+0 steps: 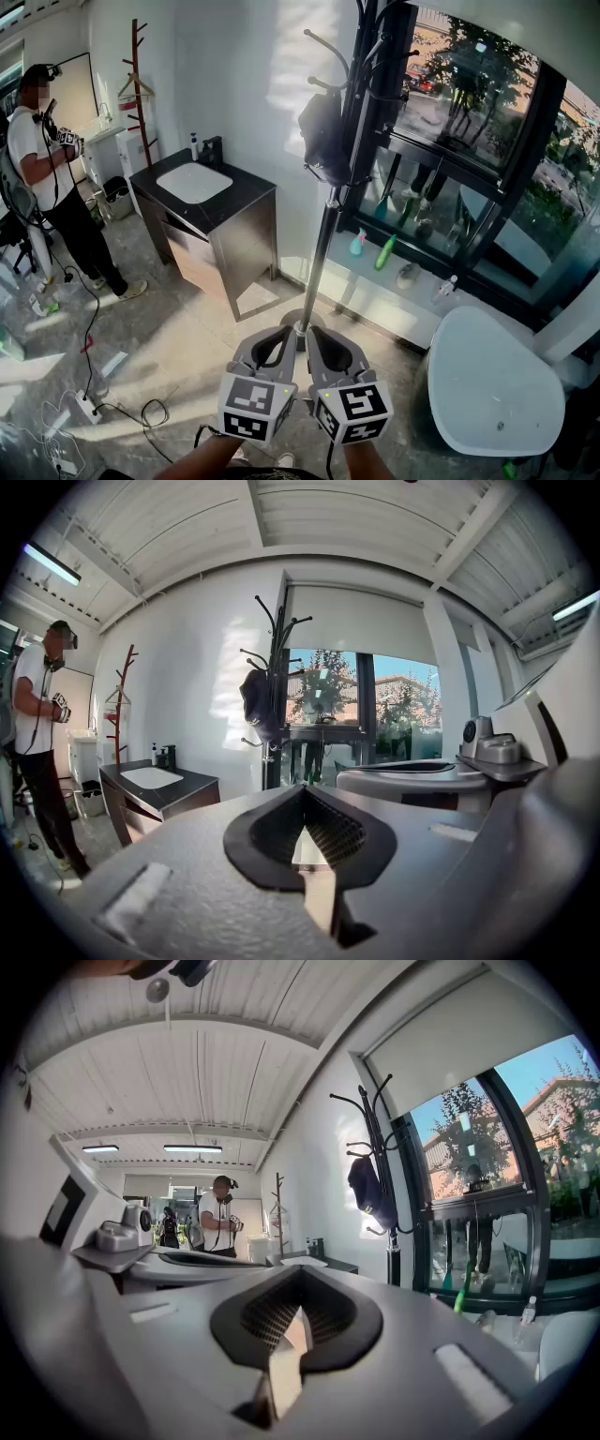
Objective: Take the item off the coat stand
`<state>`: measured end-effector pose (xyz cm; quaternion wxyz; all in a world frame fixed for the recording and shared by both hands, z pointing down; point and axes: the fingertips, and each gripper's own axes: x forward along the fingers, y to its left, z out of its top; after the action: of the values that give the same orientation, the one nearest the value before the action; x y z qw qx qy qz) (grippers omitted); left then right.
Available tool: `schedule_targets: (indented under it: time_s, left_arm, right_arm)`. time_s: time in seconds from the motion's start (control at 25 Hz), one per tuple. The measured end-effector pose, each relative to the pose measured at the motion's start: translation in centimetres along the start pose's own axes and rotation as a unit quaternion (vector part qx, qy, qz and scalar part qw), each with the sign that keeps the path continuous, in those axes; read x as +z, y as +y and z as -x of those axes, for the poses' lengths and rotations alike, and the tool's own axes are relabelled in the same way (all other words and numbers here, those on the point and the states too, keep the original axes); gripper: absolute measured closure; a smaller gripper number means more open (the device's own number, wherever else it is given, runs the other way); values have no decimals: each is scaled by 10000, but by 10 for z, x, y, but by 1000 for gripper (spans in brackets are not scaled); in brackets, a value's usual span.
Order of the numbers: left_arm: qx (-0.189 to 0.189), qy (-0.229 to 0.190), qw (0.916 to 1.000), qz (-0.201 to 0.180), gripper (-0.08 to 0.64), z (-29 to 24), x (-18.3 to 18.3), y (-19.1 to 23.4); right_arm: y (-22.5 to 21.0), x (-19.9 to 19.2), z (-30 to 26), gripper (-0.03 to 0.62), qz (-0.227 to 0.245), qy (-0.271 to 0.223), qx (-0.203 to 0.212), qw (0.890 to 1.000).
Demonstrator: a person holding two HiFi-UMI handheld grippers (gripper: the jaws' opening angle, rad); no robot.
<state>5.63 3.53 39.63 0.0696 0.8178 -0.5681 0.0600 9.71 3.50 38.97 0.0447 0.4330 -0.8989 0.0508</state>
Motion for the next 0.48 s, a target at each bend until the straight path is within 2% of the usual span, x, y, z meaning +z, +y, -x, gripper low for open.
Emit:
schedule_targets:
  time_s: [0.16, 0.48]
  left_arm:
    - [-23, 21, 10000, -30, 563, -9, -1, -7]
    - [73, 102, 9999, -22, 563, -28, -4, 6]
  right_arm:
    - [-9, 0, 1, 586, -1, -22, 8, 10000]
    - [-22, 1, -16, 586, -20, -121, 42, 9999]
